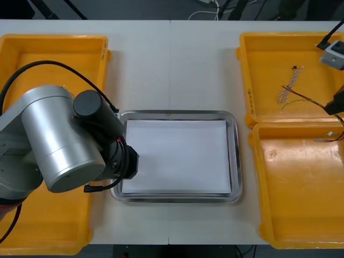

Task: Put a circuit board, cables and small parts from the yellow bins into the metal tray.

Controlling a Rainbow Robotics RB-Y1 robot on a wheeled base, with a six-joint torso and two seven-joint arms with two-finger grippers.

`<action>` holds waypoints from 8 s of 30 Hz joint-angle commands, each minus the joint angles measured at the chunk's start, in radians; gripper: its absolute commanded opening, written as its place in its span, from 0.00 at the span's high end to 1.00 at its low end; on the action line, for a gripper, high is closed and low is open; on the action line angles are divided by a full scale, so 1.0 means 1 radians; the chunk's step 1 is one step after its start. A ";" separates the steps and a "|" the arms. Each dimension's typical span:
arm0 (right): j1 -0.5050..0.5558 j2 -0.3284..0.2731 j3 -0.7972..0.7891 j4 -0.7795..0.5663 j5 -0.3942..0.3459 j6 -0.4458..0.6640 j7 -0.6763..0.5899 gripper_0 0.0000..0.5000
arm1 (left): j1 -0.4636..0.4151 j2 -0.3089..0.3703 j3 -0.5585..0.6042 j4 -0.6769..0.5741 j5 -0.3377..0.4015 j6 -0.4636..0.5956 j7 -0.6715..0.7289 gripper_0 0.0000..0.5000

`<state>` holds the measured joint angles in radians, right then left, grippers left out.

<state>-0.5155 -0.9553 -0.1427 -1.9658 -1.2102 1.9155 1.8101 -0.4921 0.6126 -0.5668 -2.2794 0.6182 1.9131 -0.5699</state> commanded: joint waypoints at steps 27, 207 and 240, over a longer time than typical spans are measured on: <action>-0.097 0.056 0.230 -0.194 0.015 0.004 0.006 1.00 | -0.091 -0.054 -0.228 0.127 -0.138 -0.154 0.211 1.00; -0.262 0.294 1.045 -0.038 0.426 -0.331 0.158 1.00 | -0.444 0.136 0.722 1.103 -0.100 -0.195 -1.137 0.00; -0.241 0.319 1.059 -0.036 0.515 -0.326 0.137 0.00 | -0.335 0.128 0.729 1.270 -0.035 -0.523 -1.275 0.00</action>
<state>-0.7448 -0.6538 0.9060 -1.9925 -0.7052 1.5938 1.9495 -0.8542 0.7012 0.1326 -0.9906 0.5668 1.4149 -1.7286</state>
